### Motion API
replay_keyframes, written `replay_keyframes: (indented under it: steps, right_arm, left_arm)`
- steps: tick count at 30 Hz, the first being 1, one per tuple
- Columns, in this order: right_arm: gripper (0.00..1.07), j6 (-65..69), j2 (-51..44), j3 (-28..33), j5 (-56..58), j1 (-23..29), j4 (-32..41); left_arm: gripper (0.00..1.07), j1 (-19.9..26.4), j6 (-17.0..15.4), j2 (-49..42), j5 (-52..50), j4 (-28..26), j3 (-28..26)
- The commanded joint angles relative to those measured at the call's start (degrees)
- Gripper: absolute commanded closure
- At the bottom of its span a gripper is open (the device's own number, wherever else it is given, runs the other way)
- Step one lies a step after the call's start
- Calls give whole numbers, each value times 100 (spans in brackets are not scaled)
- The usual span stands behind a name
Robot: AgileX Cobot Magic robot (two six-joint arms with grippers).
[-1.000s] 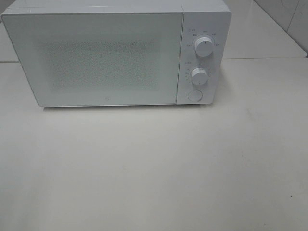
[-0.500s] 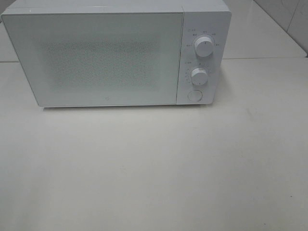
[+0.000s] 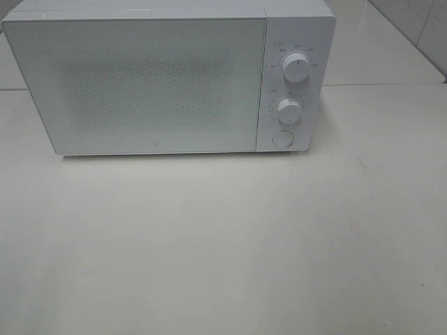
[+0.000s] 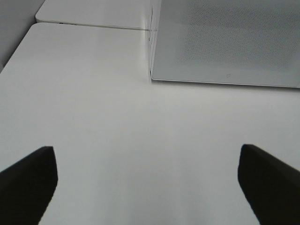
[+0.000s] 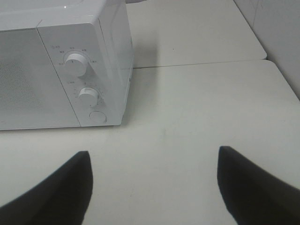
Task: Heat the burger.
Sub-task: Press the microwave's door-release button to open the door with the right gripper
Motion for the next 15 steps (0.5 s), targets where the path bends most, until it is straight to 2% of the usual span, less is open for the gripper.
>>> replay_keyframes:
  steps: [1, 11, 15]
  right_arm:
    - [37, -40, 275, -34, -286, -29, -34]
    - [37, 183, 1455, -11, -1140, -29, -34]
    - [37, 269, 1988, 275, -2017, -29, -34]
  left_arm:
    - [7, 11, 0, -126, -46, -11, 23]
    - [7, 11, 0, -126, -46, -11, 23]
    - [7, 11, 0, -126, -46, -11, 23]
